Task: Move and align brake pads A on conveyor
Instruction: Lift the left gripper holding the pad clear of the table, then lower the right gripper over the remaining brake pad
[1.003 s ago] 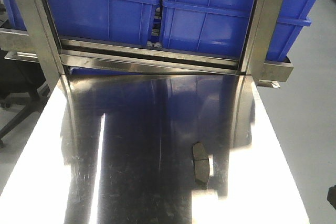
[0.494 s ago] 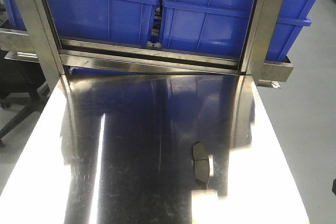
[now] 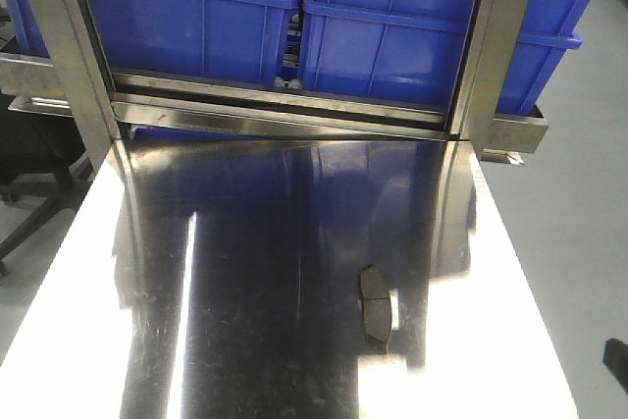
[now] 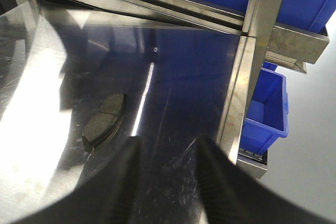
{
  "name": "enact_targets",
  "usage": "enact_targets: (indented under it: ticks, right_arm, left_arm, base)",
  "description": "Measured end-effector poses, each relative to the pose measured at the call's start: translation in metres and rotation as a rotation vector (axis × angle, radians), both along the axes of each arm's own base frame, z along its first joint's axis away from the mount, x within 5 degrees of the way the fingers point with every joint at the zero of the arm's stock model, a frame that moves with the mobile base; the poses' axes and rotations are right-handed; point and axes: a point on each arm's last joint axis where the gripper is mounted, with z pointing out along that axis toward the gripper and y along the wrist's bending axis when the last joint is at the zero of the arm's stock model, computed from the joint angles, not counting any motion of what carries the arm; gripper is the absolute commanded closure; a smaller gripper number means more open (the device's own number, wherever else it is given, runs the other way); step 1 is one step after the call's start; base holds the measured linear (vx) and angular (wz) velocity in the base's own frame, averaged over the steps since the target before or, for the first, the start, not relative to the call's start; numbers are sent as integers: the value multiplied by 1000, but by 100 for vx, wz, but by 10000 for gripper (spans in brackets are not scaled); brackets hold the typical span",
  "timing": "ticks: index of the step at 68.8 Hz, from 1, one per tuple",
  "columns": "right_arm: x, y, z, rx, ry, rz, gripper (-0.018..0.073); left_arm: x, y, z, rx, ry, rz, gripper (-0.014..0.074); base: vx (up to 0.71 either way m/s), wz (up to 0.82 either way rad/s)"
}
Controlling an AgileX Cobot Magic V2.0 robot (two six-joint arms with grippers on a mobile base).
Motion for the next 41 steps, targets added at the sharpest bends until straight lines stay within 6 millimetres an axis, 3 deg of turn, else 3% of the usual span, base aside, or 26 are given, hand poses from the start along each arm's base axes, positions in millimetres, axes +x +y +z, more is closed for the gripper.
enact_targets:
  ticks: [10,28,41]
  right_arm:
    - [0,0,0,-2,5,0,-170]
    - [3,1,-1,75,51,-37,-153]
    - [33,11,8,117,225,-94,-123]
  left_arm:
    - [0,0,0,0,0,0,451]
    - [0,0,0,0,0,0,451]
    - [0,0,0,0,1,0,451]
  base:
    - [0,0]
    - [0,0]
    - [0,0]
